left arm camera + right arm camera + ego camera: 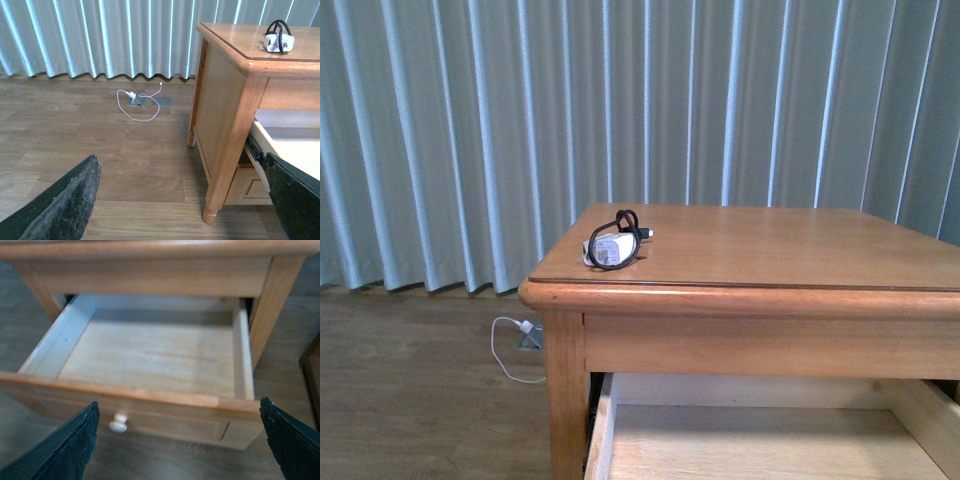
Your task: Put charger into drawer
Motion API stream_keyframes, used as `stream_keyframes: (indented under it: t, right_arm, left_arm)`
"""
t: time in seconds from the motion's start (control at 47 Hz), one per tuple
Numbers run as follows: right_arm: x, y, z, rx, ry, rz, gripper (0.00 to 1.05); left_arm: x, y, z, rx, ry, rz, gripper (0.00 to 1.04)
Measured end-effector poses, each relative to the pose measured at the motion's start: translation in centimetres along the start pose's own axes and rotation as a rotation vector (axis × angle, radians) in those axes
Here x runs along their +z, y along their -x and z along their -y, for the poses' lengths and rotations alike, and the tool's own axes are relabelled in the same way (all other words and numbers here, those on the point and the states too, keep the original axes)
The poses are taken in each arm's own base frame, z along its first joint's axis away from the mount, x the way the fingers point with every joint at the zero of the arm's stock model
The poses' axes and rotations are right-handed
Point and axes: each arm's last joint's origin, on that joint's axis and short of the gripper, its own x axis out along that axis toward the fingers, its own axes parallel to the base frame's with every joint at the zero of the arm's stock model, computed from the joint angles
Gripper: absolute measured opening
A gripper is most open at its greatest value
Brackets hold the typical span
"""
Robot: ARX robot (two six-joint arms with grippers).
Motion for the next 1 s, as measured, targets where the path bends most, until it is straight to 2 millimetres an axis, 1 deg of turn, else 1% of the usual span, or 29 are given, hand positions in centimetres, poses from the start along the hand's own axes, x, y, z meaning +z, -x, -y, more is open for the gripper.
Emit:
stream_keyframes:
  t: [0.085, 0.298, 0.319, 0.383, 0.468, 0.489, 0.638, 0.659, 0.723, 0.744, 0.808, 0.829, 0.914, 0.956, 0.999]
  right_arm:
    - [-0.2, 0.5, 0.5, -0.043, 0.02, 0.076, 0.96]
    - [-0.3, 0.7, 0.7, -0.059, 0.029, 0.094, 0.96]
    - [-0.3, 0.7, 0.7, -0.084, 0.035, 0.123, 0.94]
    - [-0.9, 0.5, 0.7, -0.191, 0.068, 0.245, 0.84]
    - [-1.4, 0.6, 0.3, -0.241, 0.083, 0.346, 0.7]
    - [-1.4, 0.6, 0.2, -0.242, 0.083, 0.356, 0.66]
    - [-2.8, -0.2, -0.6, -0.264, 0.067, 0.351, 0.31]
    - [-2.9, -0.3, -0.8, -0.247, 0.072, 0.35, 0.3]
    - [-3.0, -0.4, -1.0, -0.227, 0.074, 0.35, 0.45]
    - [-3.0, -0.4, -1.0, -0.228, 0.074, 0.35, 0.48]
    - [-3.0, -0.4, -1.0, -0.229, 0.073, 0.351, 0.64]
    - [-3.0, -0.4, -1.0, -0.229, 0.073, 0.35, 0.68]
    - [-3.0, -0.4, -1.0, -0.231, 0.073, 0.351, 0.89]
    - [-3.0, -0.4, -1.0, -0.231, 0.073, 0.351, 0.96]
    - [-3.0, -0.4, -1.0, -0.23, 0.072, 0.351, 0.98]
  left_arm:
    - [0.0, 0.0, 0.0, 0.0, 0.0, 0.0, 0.99]
    - [0.0, 0.0, 0.0, 0.0, 0.0, 0.0, 0.99]
    - [0.0, 0.0, 0.0, 0.0, 0.0, 0.0, 0.99]
    - [0.0, 0.0, 0.0, 0.0, 0.0, 0.0, 0.99]
    - [0.0, 0.0, 0.0, 0.002, 0.0, 0.0, 0.99]
    - [0.0, 0.0, 0.0, 0.001, 0.0, 0.0, 0.99]
    - [0.0, 0.0, 0.0, 0.0, 0.0, 0.0, 0.99]
    - [0.0, 0.0, 0.0, 0.0, 0.0, 0.0, 0.99]
    - [0.0, 0.0, 0.0, 0.0, 0.0, 0.0, 0.99]
    - [0.0, 0.0, 0.0, 0.001, 0.0, 0.0, 0.99]
    - [0.0, 0.0, 0.0, 0.0, 0.0, 0.0, 0.99]
    - [0.0, 0.0, 0.0, 0.0, 0.0, 0.0, 0.99]
    - [0.0, 0.0, 0.0, 0.0, 0.0, 0.0, 0.99]
    - [0.0, 0.0, 0.0, 0.0, 0.0, 0.0, 0.99]
    - [0.0, 0.0, 0.0, 0.0, 0.0, 0.0, 0.99]
